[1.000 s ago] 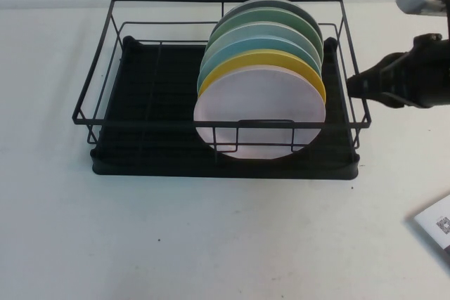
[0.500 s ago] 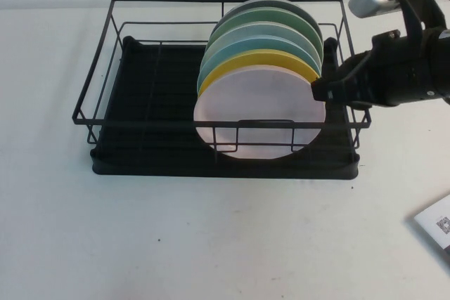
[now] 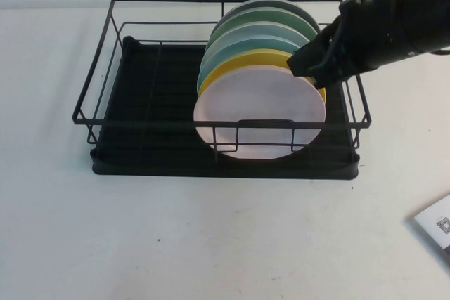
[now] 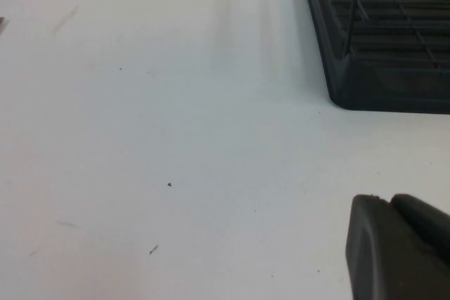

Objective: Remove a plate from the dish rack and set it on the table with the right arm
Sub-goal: Grasp the plate from the shelf

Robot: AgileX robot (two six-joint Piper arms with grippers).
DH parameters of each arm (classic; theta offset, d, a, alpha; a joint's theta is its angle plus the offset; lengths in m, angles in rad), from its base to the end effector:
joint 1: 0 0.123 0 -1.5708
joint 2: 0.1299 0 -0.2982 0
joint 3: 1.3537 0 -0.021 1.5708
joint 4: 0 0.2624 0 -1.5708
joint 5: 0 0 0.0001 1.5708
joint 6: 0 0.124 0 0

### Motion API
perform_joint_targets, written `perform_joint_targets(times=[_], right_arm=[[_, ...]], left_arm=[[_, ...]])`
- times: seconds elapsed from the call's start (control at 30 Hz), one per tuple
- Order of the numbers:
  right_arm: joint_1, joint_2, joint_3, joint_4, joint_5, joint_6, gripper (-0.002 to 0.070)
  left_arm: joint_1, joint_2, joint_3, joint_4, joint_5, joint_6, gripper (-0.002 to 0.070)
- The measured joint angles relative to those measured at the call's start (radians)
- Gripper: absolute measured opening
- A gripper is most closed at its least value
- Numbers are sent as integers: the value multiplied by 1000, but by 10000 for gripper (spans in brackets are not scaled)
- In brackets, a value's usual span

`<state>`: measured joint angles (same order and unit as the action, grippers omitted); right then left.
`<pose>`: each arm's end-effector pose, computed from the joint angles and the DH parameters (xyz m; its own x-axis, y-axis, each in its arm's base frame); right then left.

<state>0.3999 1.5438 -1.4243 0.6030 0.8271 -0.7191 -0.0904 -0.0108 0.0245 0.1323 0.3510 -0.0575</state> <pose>0.3252 0.1937 0.3542 -0.4346 -0.4591 -0.7748 -0.7843 0.6159 0.0750 0.0834 -0.0019 0.1649 -0.2664 0.0911 -0.9595 0.0646 0.9950 0.0765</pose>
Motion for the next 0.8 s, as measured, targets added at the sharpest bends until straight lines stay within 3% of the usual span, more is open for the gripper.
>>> perform_joint_targets(times=[0.27,0.8], right_arm=[[2,46,-21,-6,-1,-228,230],[39,161,-101,-57,-42,-363,297]], left_arm=[[0,0,0,0,0,0,-6],[0,0,0,0,0,0,-6]])
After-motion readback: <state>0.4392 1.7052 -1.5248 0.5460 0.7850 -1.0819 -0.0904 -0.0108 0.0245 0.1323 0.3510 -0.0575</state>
